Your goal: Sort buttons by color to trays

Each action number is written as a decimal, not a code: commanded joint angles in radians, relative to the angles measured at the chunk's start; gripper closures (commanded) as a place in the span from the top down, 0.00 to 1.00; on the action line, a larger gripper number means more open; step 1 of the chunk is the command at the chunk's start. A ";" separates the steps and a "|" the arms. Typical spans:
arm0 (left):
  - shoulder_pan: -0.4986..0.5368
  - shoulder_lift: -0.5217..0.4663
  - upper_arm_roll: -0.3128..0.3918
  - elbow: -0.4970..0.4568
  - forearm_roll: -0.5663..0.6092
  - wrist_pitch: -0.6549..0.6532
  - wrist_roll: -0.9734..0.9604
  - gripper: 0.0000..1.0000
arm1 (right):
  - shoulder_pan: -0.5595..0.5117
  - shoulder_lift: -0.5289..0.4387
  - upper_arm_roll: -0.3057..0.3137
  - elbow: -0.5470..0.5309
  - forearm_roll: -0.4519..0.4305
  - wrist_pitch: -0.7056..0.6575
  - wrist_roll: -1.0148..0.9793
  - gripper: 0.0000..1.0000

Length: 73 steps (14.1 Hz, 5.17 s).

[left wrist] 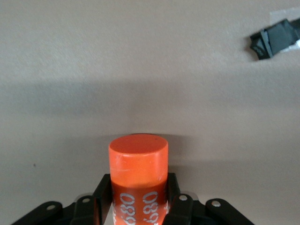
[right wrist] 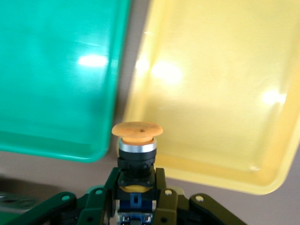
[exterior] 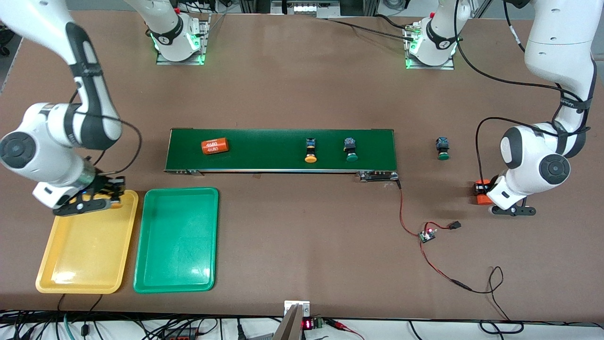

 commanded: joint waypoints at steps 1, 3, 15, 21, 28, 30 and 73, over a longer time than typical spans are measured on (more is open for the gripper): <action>-0.015 -0.074 -0.022 0.011 0.003 -0.114 0.010 0.17 | -0.079 0.086 0.017 0.044 0.010 0.119 -0.131 0.00; -0.021 -0.114 -0.080 0.057 0.003 -0.244 0.019 0.18 | -0.111 0.137 0.017 0.056 0.007 0.239 -0.199 0.00; -0.074 -0.128 -0.487 0.036 0.002 -0.402 0.431 0.14 | -0.145 0.139 0.024 0.033 0.021 0.267 -0.219 1.00; -0.093 -0.127 -0.537 -0.056 0.003 -0.186 0.835 0.14 | -0.071 -0.077 0.107 -0.041 0.082 -0.078 0.027 1.00; -0.091 -0.128 -0.580 -0.056 0.017 -0.187 0.843 1.00 | 0.248 -0.232 0.138 -0.179 0.082 -0.098 0.545 1.00; -0.087 -0.130 -0.577 -0.056 0.017 -0.188 0.843 1.00 | 0.272 -0.232 0.184 -0.179 0.081 -0.089 0.647 1.00; -0.056 -0.363 -0.125 -0.655 -0.011 0.249 -0.113 0.27 | 0.490 -0.103 0.265 -0.326 -0.217 0.207 1.206 0.00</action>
